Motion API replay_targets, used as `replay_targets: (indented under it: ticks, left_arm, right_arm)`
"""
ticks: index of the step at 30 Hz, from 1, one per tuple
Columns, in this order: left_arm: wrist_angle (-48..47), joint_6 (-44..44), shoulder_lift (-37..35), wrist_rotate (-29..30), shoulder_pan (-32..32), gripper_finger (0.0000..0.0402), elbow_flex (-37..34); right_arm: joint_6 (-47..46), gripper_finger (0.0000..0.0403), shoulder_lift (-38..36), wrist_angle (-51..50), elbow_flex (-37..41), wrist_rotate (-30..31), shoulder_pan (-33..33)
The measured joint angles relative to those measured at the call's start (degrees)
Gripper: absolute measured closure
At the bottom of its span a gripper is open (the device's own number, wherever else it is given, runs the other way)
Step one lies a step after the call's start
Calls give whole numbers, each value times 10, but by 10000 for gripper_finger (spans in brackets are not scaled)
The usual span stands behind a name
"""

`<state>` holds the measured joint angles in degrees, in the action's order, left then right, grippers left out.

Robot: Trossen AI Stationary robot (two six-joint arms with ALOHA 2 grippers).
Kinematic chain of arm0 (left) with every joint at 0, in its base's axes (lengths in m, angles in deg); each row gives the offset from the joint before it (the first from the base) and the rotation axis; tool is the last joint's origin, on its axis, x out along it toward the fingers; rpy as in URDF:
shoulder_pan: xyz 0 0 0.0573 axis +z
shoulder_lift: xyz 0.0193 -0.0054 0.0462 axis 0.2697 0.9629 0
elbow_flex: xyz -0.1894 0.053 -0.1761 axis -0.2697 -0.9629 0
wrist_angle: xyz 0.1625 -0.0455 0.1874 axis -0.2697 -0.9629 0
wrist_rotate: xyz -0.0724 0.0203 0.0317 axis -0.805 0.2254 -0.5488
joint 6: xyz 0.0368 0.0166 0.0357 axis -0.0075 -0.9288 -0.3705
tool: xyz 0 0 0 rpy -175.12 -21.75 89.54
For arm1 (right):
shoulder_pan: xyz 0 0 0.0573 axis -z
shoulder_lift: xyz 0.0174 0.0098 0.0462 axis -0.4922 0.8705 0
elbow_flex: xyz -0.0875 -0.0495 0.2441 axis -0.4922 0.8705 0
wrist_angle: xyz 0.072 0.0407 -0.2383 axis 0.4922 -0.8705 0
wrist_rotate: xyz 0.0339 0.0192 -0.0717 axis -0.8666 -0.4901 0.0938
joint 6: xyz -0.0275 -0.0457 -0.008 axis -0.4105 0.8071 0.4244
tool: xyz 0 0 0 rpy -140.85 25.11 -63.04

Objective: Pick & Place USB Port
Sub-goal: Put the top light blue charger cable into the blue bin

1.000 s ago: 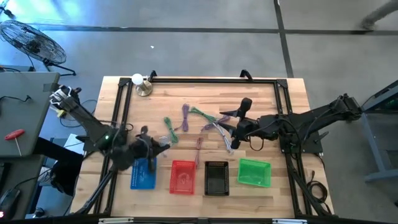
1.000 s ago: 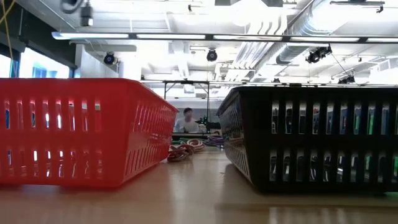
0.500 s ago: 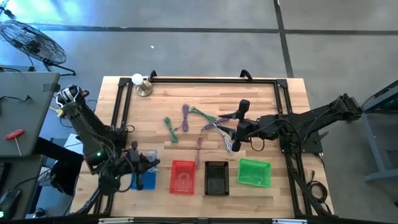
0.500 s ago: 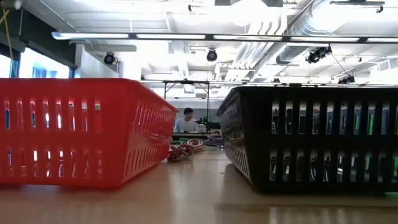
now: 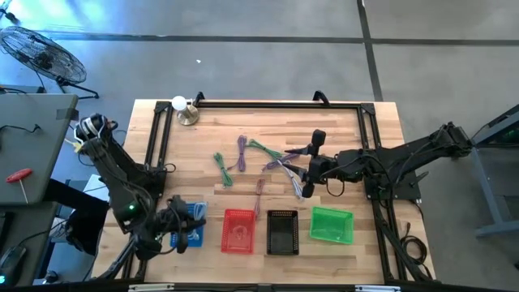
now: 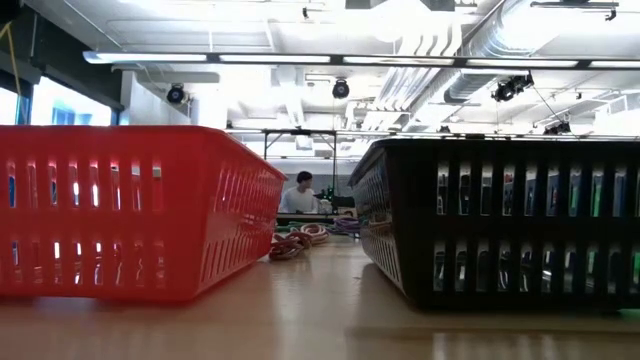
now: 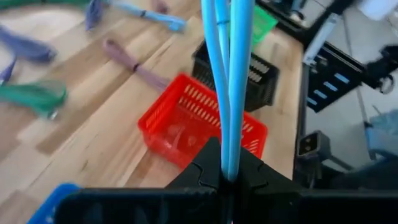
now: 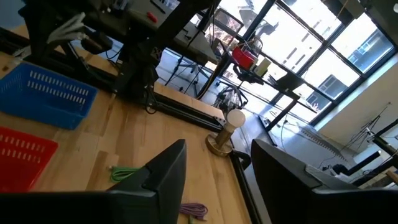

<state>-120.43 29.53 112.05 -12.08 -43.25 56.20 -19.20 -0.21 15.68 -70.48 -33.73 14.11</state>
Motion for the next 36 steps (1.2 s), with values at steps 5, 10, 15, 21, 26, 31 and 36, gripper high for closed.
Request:
replay_targets:
  ticks: [5, 10, 15, 21, 26, 31, 36]
  left_arm:
    - [-68, 137, 28, -45, 0, 401, 0]
    - [-126, 241, 44, -80, 0, 401, 0]
    - [-170, 325, 44, -104, 0, 401, 0]
    - [-200, 404, 44, -155, 1, 401, 0]
    - [-198, 403, 44, -196, 26, 401, 0]
    - [-195, 375, 47, -244, 58, 398, 0]
    - [-194, 354, 47, -257, 75, 399, 0]
  right_arm:
    - [-1, 231, 0, 0, 0, 0, 0]
    - [-2, 231, 0, -2, 0, -18, 0]
    - [-4, 233, 0, -4, 0, -23, 0]
    - [-4, 235, 0, -8, 0, -23, 0]
    - [-4, 236, 0, -8, 0, -23, 0]
    - [-4, 236, 0, -8, 0, -23, 0]
    - [-4, 237, 0, -13, 0, -23, 0]
